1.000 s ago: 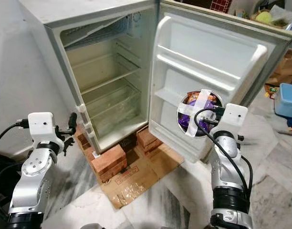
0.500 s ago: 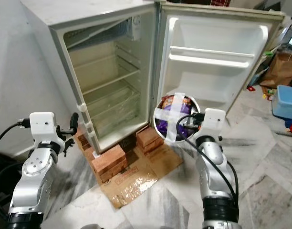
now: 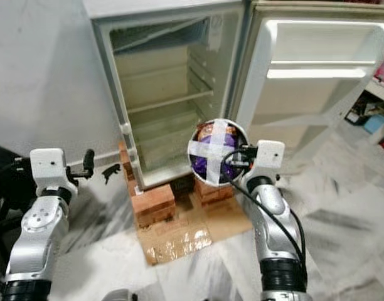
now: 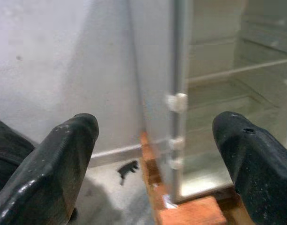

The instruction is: Restocking fridge

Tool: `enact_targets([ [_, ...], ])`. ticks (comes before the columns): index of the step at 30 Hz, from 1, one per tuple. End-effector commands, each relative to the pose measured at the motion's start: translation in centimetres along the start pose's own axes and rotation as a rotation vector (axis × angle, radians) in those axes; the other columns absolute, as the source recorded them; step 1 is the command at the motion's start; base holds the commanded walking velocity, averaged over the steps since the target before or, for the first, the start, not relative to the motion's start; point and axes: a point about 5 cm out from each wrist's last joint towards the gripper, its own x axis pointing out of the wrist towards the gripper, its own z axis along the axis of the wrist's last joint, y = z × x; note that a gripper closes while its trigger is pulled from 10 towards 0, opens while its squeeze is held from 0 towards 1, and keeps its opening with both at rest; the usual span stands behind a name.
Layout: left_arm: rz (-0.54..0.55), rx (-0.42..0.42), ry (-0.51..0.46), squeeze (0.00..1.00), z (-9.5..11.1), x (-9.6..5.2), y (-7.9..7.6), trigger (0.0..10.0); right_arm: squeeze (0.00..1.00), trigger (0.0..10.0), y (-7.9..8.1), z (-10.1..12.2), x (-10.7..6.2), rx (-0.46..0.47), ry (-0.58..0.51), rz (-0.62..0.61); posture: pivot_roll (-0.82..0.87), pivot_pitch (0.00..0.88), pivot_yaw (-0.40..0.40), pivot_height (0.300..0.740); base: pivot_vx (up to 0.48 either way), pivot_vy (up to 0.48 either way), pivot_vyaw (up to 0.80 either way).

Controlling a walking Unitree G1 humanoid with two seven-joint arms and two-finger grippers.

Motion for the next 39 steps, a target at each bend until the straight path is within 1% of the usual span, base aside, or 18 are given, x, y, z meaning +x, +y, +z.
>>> enact_targets([
  [1,-0.007,0.016,-0.007,0.00,0.3,0.1,-0.2,10.0,0.00,10.0,-0.2,1.3,0.1,0.008,-0.053,0.001,0.00,0.030,-0.006,0.740,0.000,0.000,0.00],
  [2,0.004,0.023,-0.003,0.00,0.2,0.2,-0.1,10.0,0.00,10.0,-0.2,1.4,0.1,-0.017,-0.057,0.007,0.00,0.030,-0.006,0.740,0.000,0.000,0.00],
  [5,0.014,0.027,-0.003,0.00,0.2,0.2,0.0,10.0,0.00,10.0,0.0,1.6,0.0,-0.030,-0.067,0.020,0.00,0.030,-0.006,0.740,0.000,0.000,0.26],
  [7,0.035,0.016,-0.001,0.00,0.2,0.2,0.2,10.0,0.00,10.0,0.0,1.6,0.0,-0.009,-0.071,0.025,0.00,0.029,-0.006,0.740,0.000,0.000,0.79],
  [8,0.050,-0.002,-0.001,0.00,0.2,0.2,0.5,10.0,0.00,10.0,0.1,1.5,0.0,0.001,-0.068,0.030,0.00,0.029,-0.006,0.740,0.000,0.000,0.77],
  [10,0.056,-0.007,0.005,0.00,0.1,0.2,0.6,10.0,0.00,10.0,0.2,1.5,0.0,0.001,-0.067,0.033,0.00,0.027,-0.007,0.740,0.000,0.000,0.69],
  [12,0.091,-0.027,0.011,0.00,0.0,0.2,1.2,10.0,0.00,10.0,0.5,1.4,0.0,0.017,-0.061,0.062,0.00,0.027,-0.008,0.740,0.000,0.000,0.64],
  [13,0.091,-0.027,0.011,0.00,0.0,0.2,1.2,10.0,0.00,10.0,0.5,1.4,0.0,0.017,-0.061,0.062,0.00,0.027,-0.008,0.740,0.000,0.000,0.64],
  [15,0.108,-0.031,0.021,0.00,-0.1,0.3,1.5,10.0,0.00,10.0,1.2,1.6,-0.1,0.008,-0.067,0.109,0.00,0.026,-0.008,0.740,0.000,0.000,0.76],
  [19,0.119,-0.035,0.021,0.00,-0.1,0.4,1.6,10.0,0.00,10.0,1.5,1.6,-0.1,0.001,-0.069,0.124,0.01,0.025,-0.009,0.740,0.000,0.000,0.59],
  [23,0.121,-0.037,0.019,0.00,-0.1,0.3,1.6,10.0,0.00,10.0,1.4,1.5,-0.1,0.005,-0.062,0.118,0.01,0.026,-0.009,0.740,0.000,0.000,0.00],
  [33,0.125,-0.047,0.022,0.00,-0.3,0.3,1.8,10.0,0.00,10.0,1.2,1.5,0.0,0.032,-0.058,0.098,0.01,0.028,-0.009,0.740,0.286,0.000,0.00],
  [39,0.122,-0.048,0.019,0.00,-0.3,0.3,1.8,10.0,0.00,10.0,1.3,1.5,0.0,0.022,-0.061,0.104,0.01,0.028,-0.009,0.740,0.480,0.000,0.00],
])
